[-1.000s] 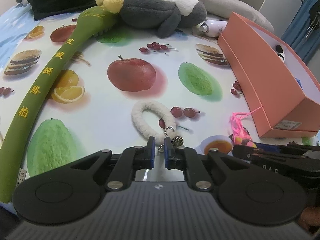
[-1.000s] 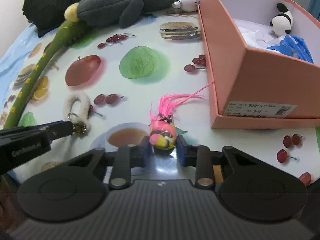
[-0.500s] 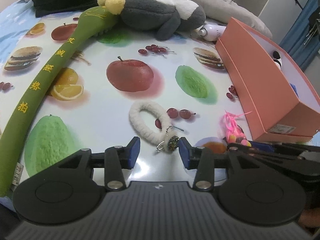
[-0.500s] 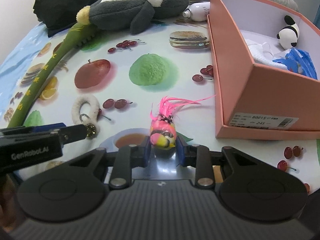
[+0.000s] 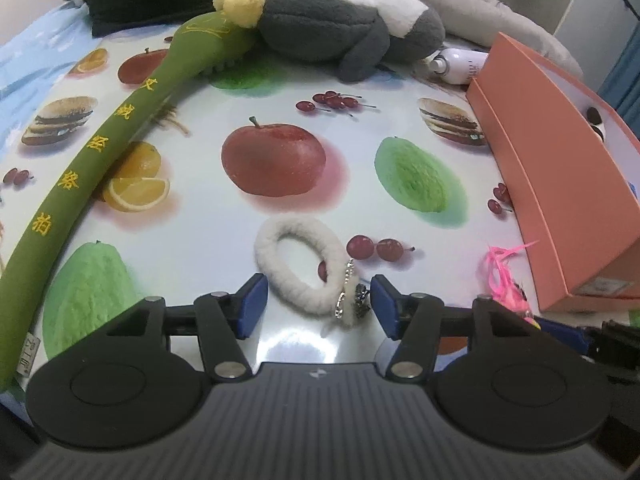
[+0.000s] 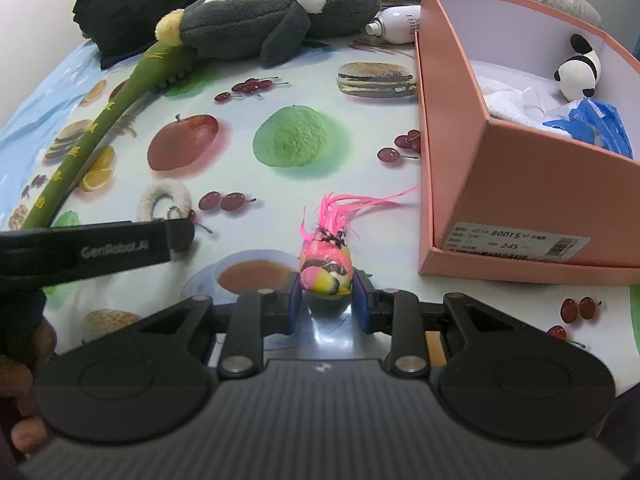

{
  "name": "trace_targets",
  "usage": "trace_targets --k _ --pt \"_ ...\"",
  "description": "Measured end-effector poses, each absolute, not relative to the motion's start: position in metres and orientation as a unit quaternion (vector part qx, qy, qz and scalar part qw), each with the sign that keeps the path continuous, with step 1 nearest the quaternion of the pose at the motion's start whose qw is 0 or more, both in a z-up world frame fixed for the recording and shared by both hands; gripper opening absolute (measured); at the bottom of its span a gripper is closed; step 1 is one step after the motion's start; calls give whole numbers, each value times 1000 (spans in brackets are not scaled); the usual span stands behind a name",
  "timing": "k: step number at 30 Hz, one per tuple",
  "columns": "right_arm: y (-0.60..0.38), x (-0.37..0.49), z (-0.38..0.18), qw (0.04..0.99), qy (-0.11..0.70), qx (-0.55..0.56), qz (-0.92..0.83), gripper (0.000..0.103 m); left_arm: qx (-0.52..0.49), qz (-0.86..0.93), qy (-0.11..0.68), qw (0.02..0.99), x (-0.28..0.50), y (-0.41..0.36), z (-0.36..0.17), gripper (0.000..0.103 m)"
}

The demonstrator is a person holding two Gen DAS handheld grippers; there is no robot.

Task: Organize soft objects
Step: 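Carry the hair tie and feathered toy over the pink box with both tools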

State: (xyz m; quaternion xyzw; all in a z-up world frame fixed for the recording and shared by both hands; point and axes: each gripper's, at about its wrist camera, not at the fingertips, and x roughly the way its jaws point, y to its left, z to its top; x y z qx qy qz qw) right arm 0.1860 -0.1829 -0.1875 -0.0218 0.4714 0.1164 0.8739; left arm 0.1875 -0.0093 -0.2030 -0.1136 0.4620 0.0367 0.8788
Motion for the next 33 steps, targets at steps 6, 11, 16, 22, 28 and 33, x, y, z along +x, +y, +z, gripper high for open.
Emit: trace_targets --k 6,11,16,22,28,33 --pt "-187 191 -193 870 478 -20 119 31 -81 55 467 879 199 -16 -206 51" --pt "-186 192 -193 870 476 -24 126 31 -52 53 471 879 202 -17 -206 22" --pt "-186 193 -187 872 471 -22 132 31 -58 37 471 879 201 -16 -203 16" --pt "-186 189 -168 881 453 -21 136 31 -87 19 458 884 188 -15 -188 15" --pt "-186 177 -140 894 427 -21 133 31 -117 -15 419 900 171 -14 -154 15" --pt "-188 167 -113 905 403 -13 131 31 -123 -38 394 910 156 -18 -123 15"
